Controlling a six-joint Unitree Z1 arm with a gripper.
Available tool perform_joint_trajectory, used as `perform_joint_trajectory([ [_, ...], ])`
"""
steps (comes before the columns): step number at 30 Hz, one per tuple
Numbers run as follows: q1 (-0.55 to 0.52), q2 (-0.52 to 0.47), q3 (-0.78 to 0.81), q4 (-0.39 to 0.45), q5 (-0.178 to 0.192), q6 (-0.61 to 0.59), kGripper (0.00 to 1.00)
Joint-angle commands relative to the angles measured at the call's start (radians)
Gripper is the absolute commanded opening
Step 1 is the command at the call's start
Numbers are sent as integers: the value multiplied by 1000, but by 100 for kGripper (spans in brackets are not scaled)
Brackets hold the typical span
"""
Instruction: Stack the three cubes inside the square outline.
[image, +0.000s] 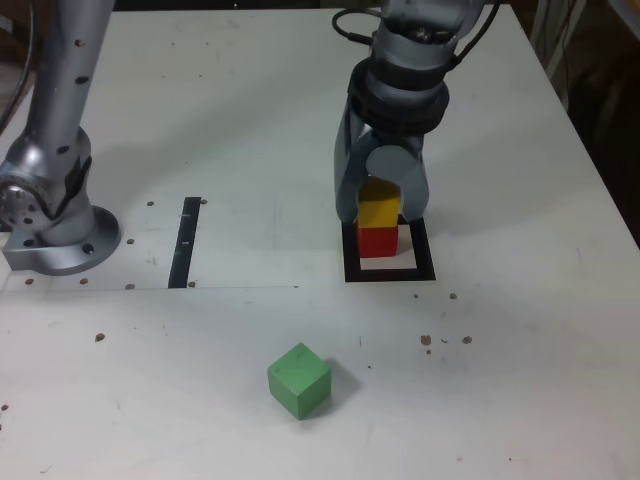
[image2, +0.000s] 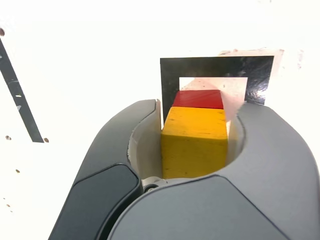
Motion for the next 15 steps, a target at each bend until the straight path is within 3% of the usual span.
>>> perform_joint_trajectory([
  [1,2,-2,-1,7,0,-3,96],
  [9,-5,-39,-1,24,13,-5,99],
  [15,-75,-118,-3,58,64,-4,100],
])
